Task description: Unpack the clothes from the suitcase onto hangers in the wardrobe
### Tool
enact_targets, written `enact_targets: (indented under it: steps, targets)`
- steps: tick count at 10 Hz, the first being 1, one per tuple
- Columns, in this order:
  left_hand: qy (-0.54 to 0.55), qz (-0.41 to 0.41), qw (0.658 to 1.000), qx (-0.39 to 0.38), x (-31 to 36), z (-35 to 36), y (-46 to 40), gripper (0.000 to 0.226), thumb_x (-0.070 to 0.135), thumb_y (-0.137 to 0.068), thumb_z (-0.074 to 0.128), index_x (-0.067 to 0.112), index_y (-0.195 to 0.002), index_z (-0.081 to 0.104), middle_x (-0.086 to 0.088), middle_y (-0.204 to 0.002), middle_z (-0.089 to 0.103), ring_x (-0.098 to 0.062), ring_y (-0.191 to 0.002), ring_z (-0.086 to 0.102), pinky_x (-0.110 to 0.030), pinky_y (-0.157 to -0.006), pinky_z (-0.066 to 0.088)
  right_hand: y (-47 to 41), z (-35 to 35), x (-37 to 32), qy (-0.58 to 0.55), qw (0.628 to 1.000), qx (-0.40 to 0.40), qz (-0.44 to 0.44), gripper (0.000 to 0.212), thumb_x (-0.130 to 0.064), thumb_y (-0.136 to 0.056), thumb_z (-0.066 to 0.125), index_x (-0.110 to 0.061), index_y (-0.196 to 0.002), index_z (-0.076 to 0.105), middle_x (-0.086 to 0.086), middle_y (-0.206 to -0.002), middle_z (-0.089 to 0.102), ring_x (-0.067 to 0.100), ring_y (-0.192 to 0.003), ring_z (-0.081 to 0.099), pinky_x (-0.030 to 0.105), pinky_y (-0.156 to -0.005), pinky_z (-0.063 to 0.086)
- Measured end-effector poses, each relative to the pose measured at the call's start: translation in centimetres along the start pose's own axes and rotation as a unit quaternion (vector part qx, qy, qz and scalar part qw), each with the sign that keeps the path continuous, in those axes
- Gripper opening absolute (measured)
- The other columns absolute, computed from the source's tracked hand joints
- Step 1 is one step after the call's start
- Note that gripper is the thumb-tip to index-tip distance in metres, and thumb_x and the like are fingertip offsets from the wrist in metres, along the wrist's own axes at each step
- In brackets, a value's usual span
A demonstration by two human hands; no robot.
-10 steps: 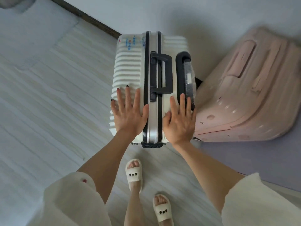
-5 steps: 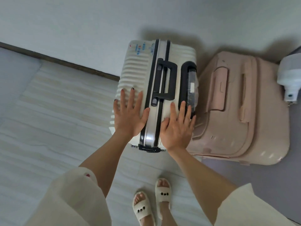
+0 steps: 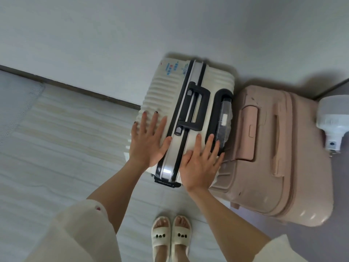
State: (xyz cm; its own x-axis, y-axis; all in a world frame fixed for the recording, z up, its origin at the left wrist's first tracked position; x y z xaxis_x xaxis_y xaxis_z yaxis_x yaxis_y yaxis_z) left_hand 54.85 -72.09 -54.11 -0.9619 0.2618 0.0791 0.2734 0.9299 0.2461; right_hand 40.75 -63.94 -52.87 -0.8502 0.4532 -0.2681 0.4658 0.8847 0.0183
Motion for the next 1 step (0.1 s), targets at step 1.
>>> enact_targets:
  steps: [1]
  targets:
    - [-0.008, 0.007, 1.0, -0.004, 0.19, 0.12, 0.01, 0.078, 0.061, -0.074, -0.017, 0.031, -0.146, -0.013, 0.0, -0.157, -0.013, -0.027, -0.143, -0.018, -0.048, -0.116, -0.001, -0.49, 0.02, 1.31, -0.12, 0.991, -0.045, 0.043, 0.049, -0.024, -0.091, 0.035, -0.021, -0.139, 0.039, 0.007, -0.153, 0.025, 0.027, -0.143, 0.017, 0.048, -0.116, 0.006]
Point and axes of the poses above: each hand's wrist, its own y-axis away from the middle knuckle, its own z-axis out of the palm, x = y × z, the point moved 10 cm from there along -y, towards the middle knuckle
